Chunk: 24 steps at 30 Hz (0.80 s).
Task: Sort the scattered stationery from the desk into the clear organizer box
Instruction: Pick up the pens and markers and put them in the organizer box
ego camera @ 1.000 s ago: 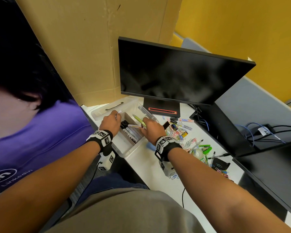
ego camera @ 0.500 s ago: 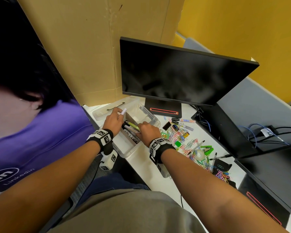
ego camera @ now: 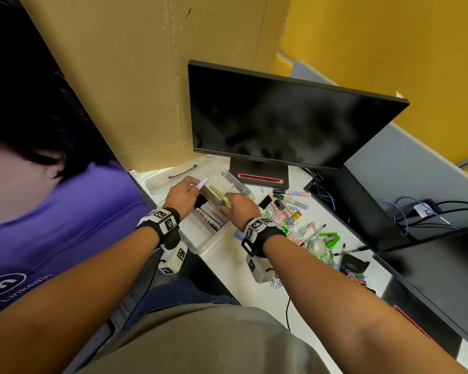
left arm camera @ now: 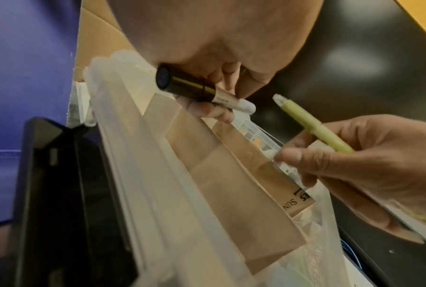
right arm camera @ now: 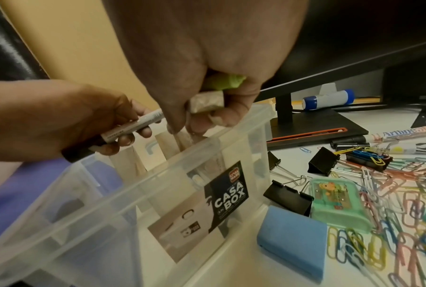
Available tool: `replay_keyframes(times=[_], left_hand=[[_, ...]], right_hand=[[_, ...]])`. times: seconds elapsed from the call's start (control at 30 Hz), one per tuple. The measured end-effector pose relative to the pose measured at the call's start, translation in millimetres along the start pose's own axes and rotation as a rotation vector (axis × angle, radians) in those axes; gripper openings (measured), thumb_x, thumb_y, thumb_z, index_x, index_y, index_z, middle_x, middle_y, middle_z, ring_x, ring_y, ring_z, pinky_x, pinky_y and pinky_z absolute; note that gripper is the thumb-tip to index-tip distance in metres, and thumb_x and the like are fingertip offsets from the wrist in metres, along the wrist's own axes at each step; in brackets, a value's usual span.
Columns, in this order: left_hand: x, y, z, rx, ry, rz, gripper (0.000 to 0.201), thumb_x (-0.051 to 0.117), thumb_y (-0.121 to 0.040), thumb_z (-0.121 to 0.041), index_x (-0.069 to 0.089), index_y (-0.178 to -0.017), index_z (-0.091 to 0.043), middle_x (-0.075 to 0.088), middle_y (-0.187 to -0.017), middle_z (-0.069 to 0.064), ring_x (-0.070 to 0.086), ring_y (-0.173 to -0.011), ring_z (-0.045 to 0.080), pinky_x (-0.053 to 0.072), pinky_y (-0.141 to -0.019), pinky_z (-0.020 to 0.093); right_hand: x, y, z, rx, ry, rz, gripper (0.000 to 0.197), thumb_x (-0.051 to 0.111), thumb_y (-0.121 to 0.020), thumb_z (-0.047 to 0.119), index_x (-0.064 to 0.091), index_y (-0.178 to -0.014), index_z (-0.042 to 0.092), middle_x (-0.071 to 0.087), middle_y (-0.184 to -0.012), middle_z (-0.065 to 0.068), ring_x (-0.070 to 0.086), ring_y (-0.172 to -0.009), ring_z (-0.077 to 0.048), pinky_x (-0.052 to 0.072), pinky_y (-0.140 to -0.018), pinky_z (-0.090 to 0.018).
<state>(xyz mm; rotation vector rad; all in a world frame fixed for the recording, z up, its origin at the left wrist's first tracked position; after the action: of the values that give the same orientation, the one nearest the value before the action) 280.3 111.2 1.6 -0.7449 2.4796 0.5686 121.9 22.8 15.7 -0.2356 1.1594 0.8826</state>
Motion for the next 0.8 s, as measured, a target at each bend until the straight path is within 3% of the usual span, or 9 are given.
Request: replay_keyframes(times=[0.07,0.17,0.23,0.4,0.53,0.67,0.8], left_hand=[[0,1,0,-0.010,0.032,0.014,0.019,0.046,-0.096,-0.023,0.057,-0.111,-0.025,0.067,-0.094,0.004,0.061,-0.076,0.021,0.051,-0.065,0.032],[0,2,-1,-0.004,0.066,0.057,0.010,0.053,-0.091,-0.022,0.055,-0.098,-0.028,0.070,-0.086,0.001,0.063,-0.080,0.021,0.052,-0.064,0.033],[0,3,-4,0.010,0.077,0.080,0.006,0.056,-0.090,-0.021,0.056,-0.092,-0.027,0.072,-0.080,-0.001,0.064,-0.078,0.021,0.053,-0.063,0.034],[2,9,-13,0.057,0.119,0.154,0.004,0.056,-0.088,-0.016,0.059,-0.086,-0.018,0.073,-0.075,0.002,0.062,-0.065,0.016,0.045,-0.054,0.026],[7,9,-18,0.063,0.139,0.206,0.009,0.053,-0.093,-0.015,0.059,-0.091,-0.009,0.074,-0.074,0.005,0.058,-0.055,0.012,0.042,-0.045,0.018],[10,1,-18,0.075,0.099,0.210,0.011,0.055,-0.092,-0.017,0.063,-0.086,-0.012,0.071,-0.070,0.004,0.061,-0.056,0.018,0.050,-0.055,0.028],[2,-10,-16,0.091,-0.085,0.016,0.013,0.054,-0.090,-0.018,0.064,-0.082,-0.023,0.069,-0.079,-0.001,0.063,-0.075,0.017,0.054,-0.073,0.033]], right_hand=[[-4,-1,0,0.006,-0.063,-0.064,0.027,0.057,-0.096,0.035,0.058,-0.114,0.015,0.066,-0.102,-0.008,0.063,-0.093,-0.028,0.051,-0.076,-0.034],[-10,-4,3,-0.015,-0.138,-0.119,0.043,0.058,-0.095,0.035,0.050,-0.134,0.019,0.066,-0.118,-0.008,0.062,-0.107,-0.028,0.052,-0.089,-0.041],[-13,-6,4,-0.024,-0.166,-0.129,0.047,0.058,-0.095,0.036,0.048,-0.139,0.020,0.064,-0.126,-0.007,0.059,-0.113,-0.027,0.050,-0.094,-0.041],[-15,-8,0,-0.045,-0.207,-0.124,0.030,0.058,-0.095,0.036,0.062,-0.119,0.019,0.068,-0.108,-0.005,0.063,-0.099,-0.024,0.050,-0.084,-0.034],[-16,-6,-4,-0.063,-0.261,-0.099,0.030,0.058,-0.095,0.035,0.064,-0.120,0.020,0.068,-0.112,-0.004,0.062,-0.100,-0.022,0.049,-0.087,-0.033],[-21,-2,-8,-0.065,-0.288,-0.084,0.015,0.062,-0.093,0.033,0.064,-0.100,0.020,0.067,-0.094,-0.003,0.061,-0.087,-0.022,0.049,-0.079,-0.034],[-31,4,-20,-0.034,-0.258,-0.117,0.013,0.062,-0.092,0.035,0.060,-0.096,0.023,0.067,-0.091,-0.004,0.062,-0.084,-0.023,0.052,-0.078,-0.036]])
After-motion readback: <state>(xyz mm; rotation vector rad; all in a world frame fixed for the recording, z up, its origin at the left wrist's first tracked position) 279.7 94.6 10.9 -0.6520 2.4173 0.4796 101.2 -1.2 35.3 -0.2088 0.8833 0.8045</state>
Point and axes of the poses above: each hand's wrist, its own y-axis away from the middle knuckle, its own x-axis out of the palm, z = x × y, the point moved 3 cm from there along -y, towards the middle knuckle
